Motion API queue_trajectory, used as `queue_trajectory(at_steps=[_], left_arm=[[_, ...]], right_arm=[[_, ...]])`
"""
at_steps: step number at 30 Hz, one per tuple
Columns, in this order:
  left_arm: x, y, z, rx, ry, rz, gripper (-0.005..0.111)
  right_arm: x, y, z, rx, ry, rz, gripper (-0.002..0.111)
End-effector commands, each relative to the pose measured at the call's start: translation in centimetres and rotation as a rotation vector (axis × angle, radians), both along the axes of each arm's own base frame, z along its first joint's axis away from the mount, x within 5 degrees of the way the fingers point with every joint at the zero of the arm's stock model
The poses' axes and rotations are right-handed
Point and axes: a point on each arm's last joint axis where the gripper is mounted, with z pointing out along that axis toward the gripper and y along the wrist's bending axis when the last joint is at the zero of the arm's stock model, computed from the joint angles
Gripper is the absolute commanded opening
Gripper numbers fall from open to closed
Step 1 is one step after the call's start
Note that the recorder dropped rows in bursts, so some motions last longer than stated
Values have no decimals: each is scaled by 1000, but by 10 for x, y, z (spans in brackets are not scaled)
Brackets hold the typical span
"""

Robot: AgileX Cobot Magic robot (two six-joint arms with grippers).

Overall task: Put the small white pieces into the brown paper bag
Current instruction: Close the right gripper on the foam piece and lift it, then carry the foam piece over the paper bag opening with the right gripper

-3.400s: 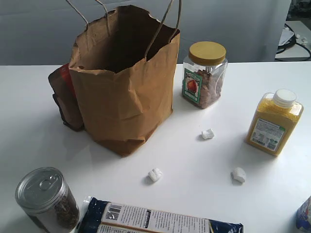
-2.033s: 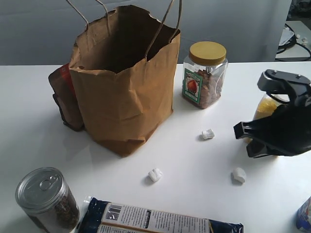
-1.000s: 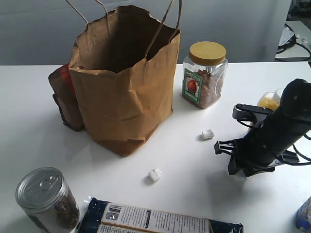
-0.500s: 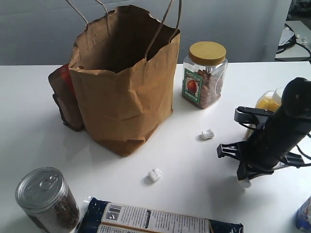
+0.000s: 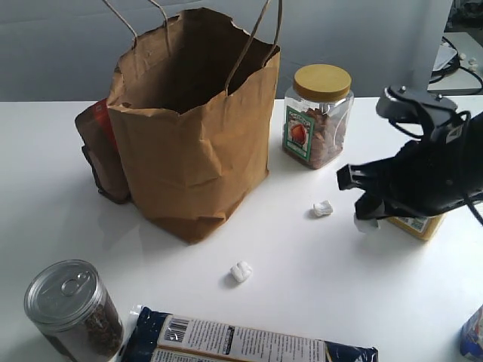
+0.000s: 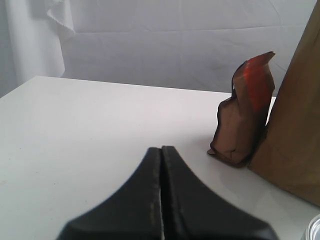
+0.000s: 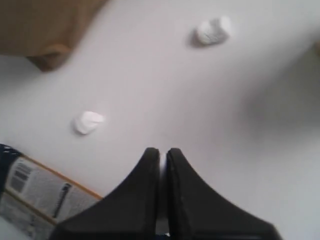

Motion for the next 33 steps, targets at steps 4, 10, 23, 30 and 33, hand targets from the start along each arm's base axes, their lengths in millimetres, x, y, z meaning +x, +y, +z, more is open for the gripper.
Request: queue_trajectory(at_steps=[4, 10, 23, 30, 33], left_arm=[[0, -1, -1, -13, -5, -7, 0], [0, -1, -1, -13, -5, -7, 0], [0, -1, -1, -13, -5, -7, 0], [0, -1, -1, -13, -5, -7, 0], [0, -1, -1, -13, -5, -7, 0]], right_arm=[[-33, 13, 58, 308, -183, 125, 0], [-58, 32, 92, 542, -278, 244, 0], [-74, 114, 165, 703, -490, 418, 0], [-41, 169, 150, 649, -520, 412, 0], [-28, 184, 140, 614, -542, 385, 0]])
